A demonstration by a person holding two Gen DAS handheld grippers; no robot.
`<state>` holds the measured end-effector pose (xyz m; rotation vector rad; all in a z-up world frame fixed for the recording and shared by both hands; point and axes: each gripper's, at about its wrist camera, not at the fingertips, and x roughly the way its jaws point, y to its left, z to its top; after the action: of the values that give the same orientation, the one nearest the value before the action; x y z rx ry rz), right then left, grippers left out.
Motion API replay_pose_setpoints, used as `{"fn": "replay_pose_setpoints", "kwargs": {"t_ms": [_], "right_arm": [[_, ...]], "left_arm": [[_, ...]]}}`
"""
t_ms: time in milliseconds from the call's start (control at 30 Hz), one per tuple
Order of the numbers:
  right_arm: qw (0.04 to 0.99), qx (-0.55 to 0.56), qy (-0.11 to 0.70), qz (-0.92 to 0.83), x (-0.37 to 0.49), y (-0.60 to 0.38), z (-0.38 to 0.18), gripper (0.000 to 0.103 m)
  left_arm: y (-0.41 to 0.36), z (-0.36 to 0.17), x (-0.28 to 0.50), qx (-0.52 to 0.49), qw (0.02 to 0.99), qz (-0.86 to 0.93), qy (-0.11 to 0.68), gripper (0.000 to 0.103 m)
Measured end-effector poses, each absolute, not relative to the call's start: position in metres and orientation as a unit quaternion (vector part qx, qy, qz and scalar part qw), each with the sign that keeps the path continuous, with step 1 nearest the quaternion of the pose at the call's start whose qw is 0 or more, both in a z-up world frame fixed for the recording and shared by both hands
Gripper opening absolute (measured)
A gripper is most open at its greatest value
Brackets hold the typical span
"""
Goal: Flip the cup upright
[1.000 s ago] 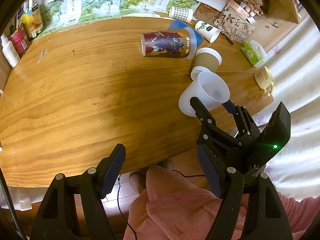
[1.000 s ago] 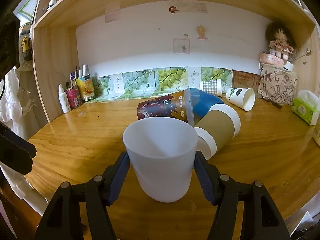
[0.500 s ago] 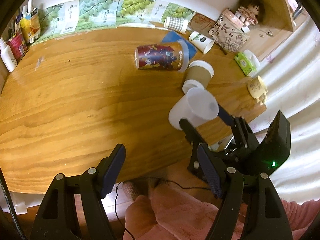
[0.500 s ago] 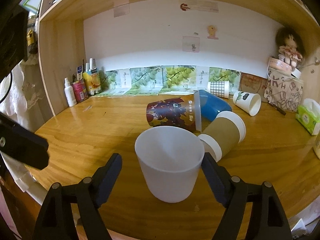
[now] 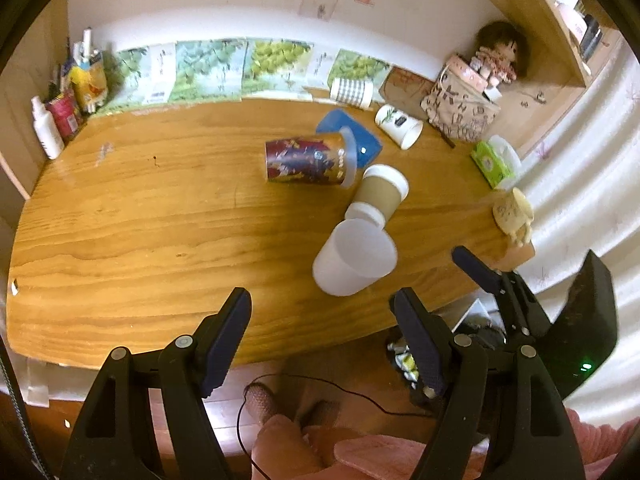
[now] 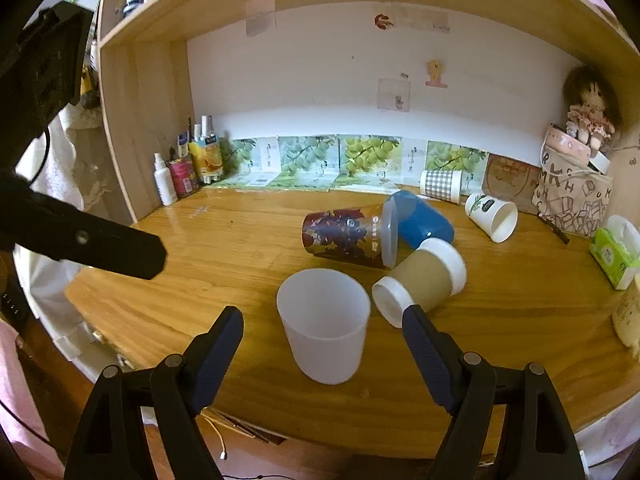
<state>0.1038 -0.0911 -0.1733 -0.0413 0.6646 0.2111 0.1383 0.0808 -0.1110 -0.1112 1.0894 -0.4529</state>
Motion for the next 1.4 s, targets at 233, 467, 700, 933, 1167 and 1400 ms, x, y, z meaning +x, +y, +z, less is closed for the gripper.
{"fn": "replay_pose_setpoints", "kwargs": {"t_ms": [233, 467, 700, 933, 1167, 1400], "right_arm": [[0.936, -0.023, 0.337, 0.103, 0.083, -0.118, -0.124, 0.086], [0.925, -0.011, 0.365, 0.107, 0.061, -0.141, -0.088, 0.086], [0.921, 0.022, 0.377, 0.091, 0.034, -0.166, -0.058, 0.087], [0.936, 0.048, 0.343, 0.063, 0.007, -0.183, -0.029, 0.094], [0.947, 0.079, 0.311, 0.036, -0.008, -0.196, -0.017, 0.102], [0.953, 0.077, 0.291, 0.039, -0.016, -0.193, -0.009, 0.103]], "left_arm": [[0.062, -0.078, 0.111, -0.06, 0.861, -0.176, 0.473, 0.081], [0.047, -0.055, 0.088, -0.077, 0.879, -0.148, 0.447, 0.085], [0.039, -0.036, 0.06, -0.078, 0.904, -0.082, 0.412, 0.086], [0.029, -0.018, 0.029, -0.037, 0.934, -0.026, 0.355, 0.098], [0.023, -0.001, 0.008, -0.018, 0.953, -0.011, 0.303, 0.102], [0.025, 0.007, -0.004, -0.019, 0.962, 0.009, 0.273, 0.102]]}}
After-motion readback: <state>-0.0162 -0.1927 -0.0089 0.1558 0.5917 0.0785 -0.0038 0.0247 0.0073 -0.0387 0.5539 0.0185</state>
